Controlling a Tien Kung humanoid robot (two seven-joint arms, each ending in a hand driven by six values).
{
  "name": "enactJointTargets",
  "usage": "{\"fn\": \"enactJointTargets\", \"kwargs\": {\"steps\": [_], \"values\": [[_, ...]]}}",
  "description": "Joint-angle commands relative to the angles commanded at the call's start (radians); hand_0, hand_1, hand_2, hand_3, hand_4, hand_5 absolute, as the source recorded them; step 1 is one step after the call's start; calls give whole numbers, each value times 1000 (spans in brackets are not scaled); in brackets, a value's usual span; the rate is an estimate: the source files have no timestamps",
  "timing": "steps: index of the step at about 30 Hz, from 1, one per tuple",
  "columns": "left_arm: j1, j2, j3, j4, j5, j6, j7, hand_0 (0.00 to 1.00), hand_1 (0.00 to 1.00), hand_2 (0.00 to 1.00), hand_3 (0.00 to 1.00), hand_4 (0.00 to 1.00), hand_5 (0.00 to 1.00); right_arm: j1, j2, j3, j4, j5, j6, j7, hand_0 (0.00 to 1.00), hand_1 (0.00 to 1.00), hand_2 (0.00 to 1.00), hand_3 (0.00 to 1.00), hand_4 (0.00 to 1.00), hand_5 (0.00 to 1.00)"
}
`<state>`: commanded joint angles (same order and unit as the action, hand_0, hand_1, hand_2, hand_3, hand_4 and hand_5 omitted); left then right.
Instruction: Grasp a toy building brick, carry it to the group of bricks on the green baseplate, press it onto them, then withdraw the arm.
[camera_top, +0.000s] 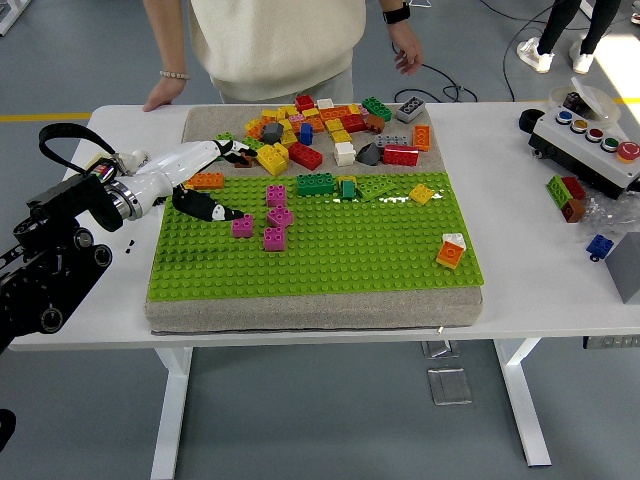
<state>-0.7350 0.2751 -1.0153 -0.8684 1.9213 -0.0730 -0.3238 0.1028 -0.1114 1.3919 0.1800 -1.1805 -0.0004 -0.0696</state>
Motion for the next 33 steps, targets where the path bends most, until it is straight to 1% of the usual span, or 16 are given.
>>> {"fn": "enactJointTargets", "kwargs": {"steps": [1, 6, 7, 13, 14, 19, 20, 25, 26, 31, 32, 33], "values": [[-5, -6, 3, 10, -7, 13, -6, 759, 716, 604, 641, 688, 2, 1, 0, 0, 0, 0, 0, 0, 747, 678, 724, 652, 906, 491], [-12, -21, 13, 33, -20, 37, -14, 759, 716, 604, 641, 688, 2, 2, -1, -2, 0, 2, 0, 0, 747, 678, 724, 652, 906, 491], [-13, -22, 14, 34, -20, 39, -15, 719, 664, 573, 567, 597, 2, 2, -1, -2, 0, 2, 0, 0, 748, 679, 724, 652, 906, 491], [-13, -26, 13, 40, -25, 40, -17, 719, 664, 573, 567, 597, 2, 2, -1, -3, 0, 3, 1, 1, 748, 679, 724, 652, 906, 491], [-13, -27, 12, 40, -25, 39, -18, 699, 648, 569, 561, 578, 2, 2, 0, -3, 0, 3, 1, 2, 747, 679, 724, 652, 905, 490], [-11, -27, 8, 41, -30, 27, -21, 699, 648, 569, 561, 578, 2, 2, 0, -5, 0, 2, 0, 2, 747, 679, 724, 652, 905, 490], [-11, -27, 7, 42, -30, 25, -20, 738, 695, 608, 602, 662, 2, 3, 0, -6, 0, 2, 0, 2, 749, 679, 724, 651, 905, 490], [-14, -28, 5, 47, -21, -3, -18, 738, 695, 608, 602, 662, 2, 3, -1, -8, 0, 3, 0, 2, 749, 679, 724, 651, 905, 490], [-15, -29, 6, 49, -17, -12, -17, 795, 750, 681, 749, 823, 2, 3, -1, -9, 0, 3, 0, 2, 747, 679, 724, 651, 905, 489], [-18, -36, 9, 64, -6, -30, -13, 795, 750, 681, 749, 823, 2, 4, 0, -12, 0, 3, 1, 2, 747, 679, 724, 651, 905, 489], [-19, -38, 10, 67, -5, -30, -13, 807, 761, 717, 781, 862, 14, 5, 0, -13, 0, 3, 1, 2, 748, 679, 724, 652, 906, 487], [-19, -39, 11, 70, -3, -30, -13, 807, 761, 717, 781, 862, 14, 4, 1, -13, 0, 3, 1, 2, 748, 679, 724, 652, 906, 487]]}}
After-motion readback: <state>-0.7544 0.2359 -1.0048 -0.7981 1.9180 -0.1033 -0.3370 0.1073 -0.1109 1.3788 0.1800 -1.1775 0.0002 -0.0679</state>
